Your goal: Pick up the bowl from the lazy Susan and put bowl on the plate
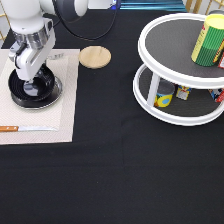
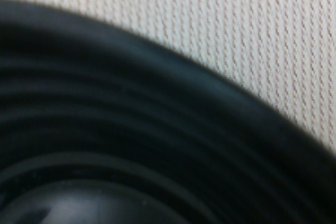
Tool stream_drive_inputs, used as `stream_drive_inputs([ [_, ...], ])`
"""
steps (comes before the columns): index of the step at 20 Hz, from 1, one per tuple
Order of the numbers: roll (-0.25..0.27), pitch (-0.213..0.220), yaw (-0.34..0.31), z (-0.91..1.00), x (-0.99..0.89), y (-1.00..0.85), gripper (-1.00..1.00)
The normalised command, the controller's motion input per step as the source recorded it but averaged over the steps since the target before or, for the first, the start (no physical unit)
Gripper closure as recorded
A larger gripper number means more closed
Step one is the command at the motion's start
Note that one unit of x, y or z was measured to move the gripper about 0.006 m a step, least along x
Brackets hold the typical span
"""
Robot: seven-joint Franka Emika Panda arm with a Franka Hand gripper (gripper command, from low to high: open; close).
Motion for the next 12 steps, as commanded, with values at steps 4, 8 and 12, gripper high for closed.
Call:
stream_drive_inputs([
  [4,-0.050,0.212,0.014,0.00,0.42,0.23,-1.00],
  [8,-0.016,0.195,0.025,0.02,0.40,0.04,-1.00],
  [12,0.000,0.163,0.037,0.00,0.26,-0.20,-1.00],
])
